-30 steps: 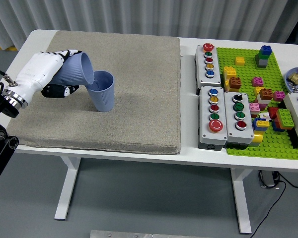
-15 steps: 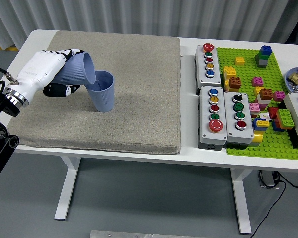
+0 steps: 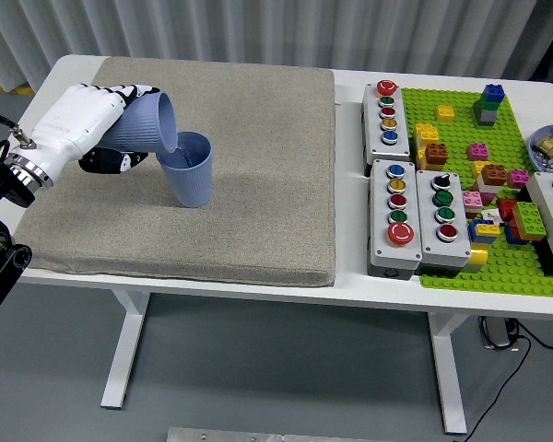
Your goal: Pick cup pour cup place
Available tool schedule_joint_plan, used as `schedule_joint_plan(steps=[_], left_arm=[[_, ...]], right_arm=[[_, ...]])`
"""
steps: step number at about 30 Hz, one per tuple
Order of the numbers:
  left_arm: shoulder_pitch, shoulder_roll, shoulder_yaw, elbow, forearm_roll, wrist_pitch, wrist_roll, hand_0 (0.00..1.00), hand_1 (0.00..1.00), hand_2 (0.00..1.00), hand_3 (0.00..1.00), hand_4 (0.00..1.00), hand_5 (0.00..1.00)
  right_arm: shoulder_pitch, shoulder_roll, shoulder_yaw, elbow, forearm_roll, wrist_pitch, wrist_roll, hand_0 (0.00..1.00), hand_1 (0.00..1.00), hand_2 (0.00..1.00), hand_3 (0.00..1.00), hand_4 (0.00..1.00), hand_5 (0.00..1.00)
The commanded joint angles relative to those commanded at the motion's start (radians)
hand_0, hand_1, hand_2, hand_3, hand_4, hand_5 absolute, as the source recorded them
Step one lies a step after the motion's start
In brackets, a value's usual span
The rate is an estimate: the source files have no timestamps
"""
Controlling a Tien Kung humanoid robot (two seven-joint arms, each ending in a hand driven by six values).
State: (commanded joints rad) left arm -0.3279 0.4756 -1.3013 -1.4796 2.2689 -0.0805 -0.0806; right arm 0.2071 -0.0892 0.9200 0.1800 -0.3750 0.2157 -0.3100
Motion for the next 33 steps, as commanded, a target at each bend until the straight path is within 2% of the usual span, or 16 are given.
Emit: schedule_joint_plan(steps=[10, 33], left_arm=[[-0.012, 0.023, 0.031, 0.001, 0.000, -0.001, 0.018, 0.525, 0.567, 0.777, 0.626, 0.397, 0.002], [-0.037, 0.044, 0.071, 0.006, 0.000, 0.010, 0.028, 0.526, 0.564, 0.776, 0.615, 0.380, 0.002]], right_arm=[[-0.001, 0.001, 0.000, 0.000, 0.000, 0.000, -0.001, 0.746, 0.698, 0.750, 0.606, 0.124, 0.254], [-0.006, 0.001, -0.001, 0.000, 0.002, 0.000, 0.000, 0.746, 0.699, 0.750, 0.606, 0.123, 0.255]])
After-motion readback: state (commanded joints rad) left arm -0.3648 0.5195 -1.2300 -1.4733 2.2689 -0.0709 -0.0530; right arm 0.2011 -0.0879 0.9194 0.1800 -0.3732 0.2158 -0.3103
